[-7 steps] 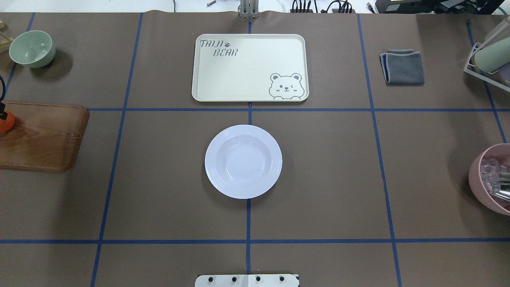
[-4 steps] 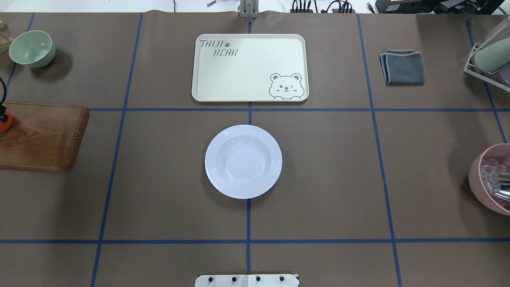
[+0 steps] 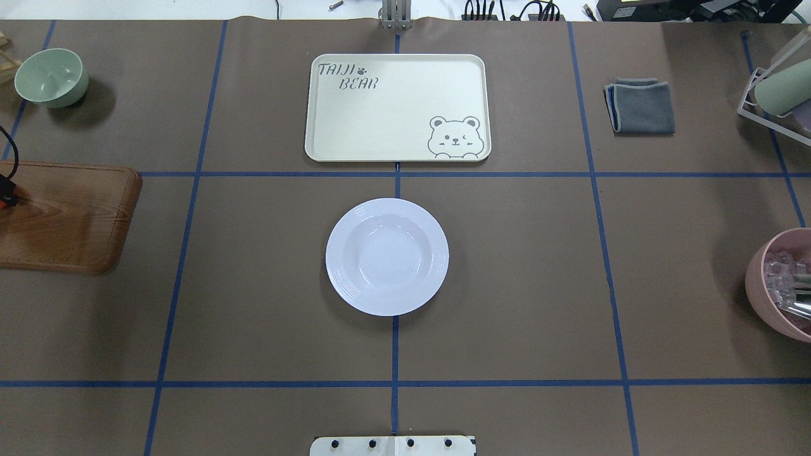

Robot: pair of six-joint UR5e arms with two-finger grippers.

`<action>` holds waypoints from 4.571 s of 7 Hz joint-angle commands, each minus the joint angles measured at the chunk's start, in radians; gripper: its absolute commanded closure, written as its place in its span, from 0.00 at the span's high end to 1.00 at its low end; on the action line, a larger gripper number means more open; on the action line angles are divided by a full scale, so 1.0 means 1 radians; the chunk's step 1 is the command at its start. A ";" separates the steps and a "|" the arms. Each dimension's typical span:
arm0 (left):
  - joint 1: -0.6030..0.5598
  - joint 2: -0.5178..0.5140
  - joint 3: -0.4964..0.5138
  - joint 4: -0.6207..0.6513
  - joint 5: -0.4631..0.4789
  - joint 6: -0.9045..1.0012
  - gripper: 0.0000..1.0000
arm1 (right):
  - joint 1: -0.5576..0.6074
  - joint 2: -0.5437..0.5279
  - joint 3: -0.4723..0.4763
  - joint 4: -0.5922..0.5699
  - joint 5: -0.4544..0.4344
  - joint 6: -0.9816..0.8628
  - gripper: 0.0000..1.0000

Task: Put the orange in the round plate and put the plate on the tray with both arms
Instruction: 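Lower the left gripper onto the orange on the wooden board and grasp it, then carry the orange with the left gripper onto the white plate, then release the orange and raise the left arm while the right arm reaches in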

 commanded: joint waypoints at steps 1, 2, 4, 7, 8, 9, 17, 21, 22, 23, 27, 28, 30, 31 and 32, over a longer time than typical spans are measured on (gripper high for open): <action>0.003 -0.022 -0.052 0.020 -0.009 -0.004 0.00 | 0.000 0.002 0.000 -0.002 0.004 0.000 1.00; 0.003 -0.071 -0.145 0.163 -0.009 -0.014 0.00 | 0.000 0.003 0.002 -0.003 0.039 0.003 1.00; 0.006 -0.285 -0.332 0.599 -0.011 -0.078 0.00 | 0.002 -0.005 0.015 0.002 0.069 0.002 1.00; 0.281 -0.536 -0.400 0.673 -0.021 -0.606 0.00 | -0.003 0.004 0.046 0.002 0.093 0.014 1.00; 0.355 -0.602 -0.401 0.672 -0.015 -0.723 0.00 | -0.035 0.022 0.085 0.003 0.093 0.085 1.00; 0.427 -0.642 -0.399 0.672 0.023 -0.772 0.00 | -0.076 0.073 0.109 0.003 0.093 0.188 1.00; 0.699 -0.724 -0.164 0.436 0.238 -0.945 0.00 | -0.400 0.168 0.127 0.565 0.105 1.008 1.00; 0.704 -0.731 -0.178 0.436 0.273 -0.938 0.99 | -0.426 0.185 0.127 0.568 0.104 1.051 1.00; 0.701 -0.700 -0.228 0.437 0.291 -0.936 0.99 | -0.440 0.190 0.127 0.568 0.104 1.051 1.00; 0.669 -0.660 -0.318 0.445 0.289 -0.936 0.99 | -0.461 0.199 0.129 0.569 0.102 1.069 1.00; 0.259 -0.480 -0.405 0.448 0.242 -0.453 0.99 | -0.762 0.314 0.056 0.854 -0.196 1.476 1.00; 0.147 -0.442 -0.393 0.437 0.241 -0.333 0.99 | -0.837 0.325 0.010 0.997 -0.289 1.596 1.00; 0.097 -0.429 -0.368 0.435 0.255 -0.313 0.99 | -0.969 0.328 -0.055 1.173 -0.457 1.661 1.00; 0.081 -0.417 -0.371 0.429 0.255 -0.312 0.99 | -1.021 0.360 -0.099 1.230 -0.530 1.667 1.00; 0.078 -0.384 -0.367 0.385 0.255 -0.312 0.99 | -1.044 0.380 -0.119 1.238 -0.545 1.704 1.00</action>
